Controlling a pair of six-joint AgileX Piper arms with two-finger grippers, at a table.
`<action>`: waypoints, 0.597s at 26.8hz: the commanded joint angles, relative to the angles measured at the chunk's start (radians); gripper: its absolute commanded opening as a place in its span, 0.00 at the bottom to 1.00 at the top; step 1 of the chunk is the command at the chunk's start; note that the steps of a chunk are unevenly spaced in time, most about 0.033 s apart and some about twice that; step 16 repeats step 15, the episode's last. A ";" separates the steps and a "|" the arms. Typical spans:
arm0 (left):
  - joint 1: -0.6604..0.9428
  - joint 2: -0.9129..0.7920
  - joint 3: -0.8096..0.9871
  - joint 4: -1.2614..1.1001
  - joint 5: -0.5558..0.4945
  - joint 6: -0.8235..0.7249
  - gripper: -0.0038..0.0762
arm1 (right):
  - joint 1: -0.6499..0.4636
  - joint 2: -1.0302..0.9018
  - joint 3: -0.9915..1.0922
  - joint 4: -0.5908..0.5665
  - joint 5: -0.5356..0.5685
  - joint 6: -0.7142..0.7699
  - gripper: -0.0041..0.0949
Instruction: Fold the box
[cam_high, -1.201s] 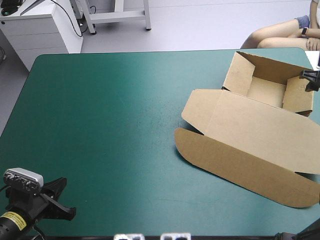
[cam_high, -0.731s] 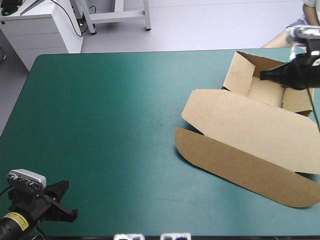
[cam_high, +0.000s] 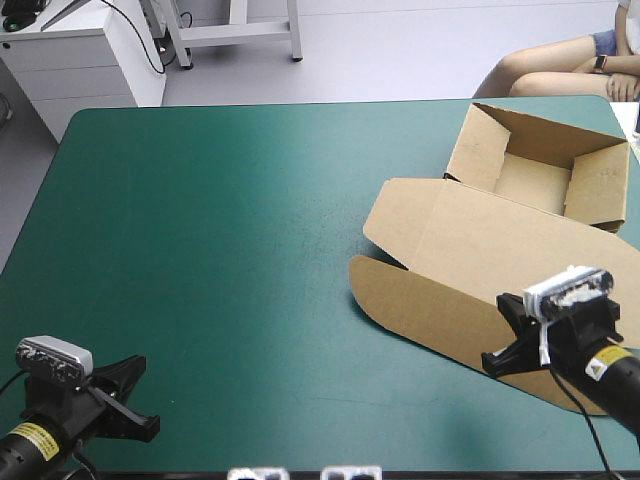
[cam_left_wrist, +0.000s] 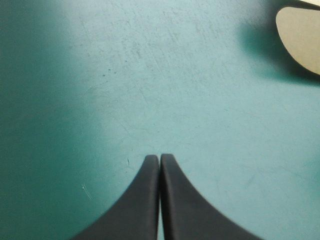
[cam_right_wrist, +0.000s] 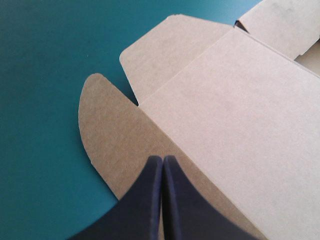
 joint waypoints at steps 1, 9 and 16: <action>-0.003 0.009 -0.025 0.010 -0.091 0.040 0.04 | 0.002 -0.131 0.077 0.022 -0.173 -0.002 0.02; -0.003 0.009 -0.025 -0.001 -0.088 0.051 0.04 | 0.002 -0.333 0.234 0.013 -0.147 0.003 0.02; -0.003 0.008 -0.025 -0.001 -0.089 0.079 0.04 | 0.002 -0.360 0.281 0.013 -0.107 0.008 0.02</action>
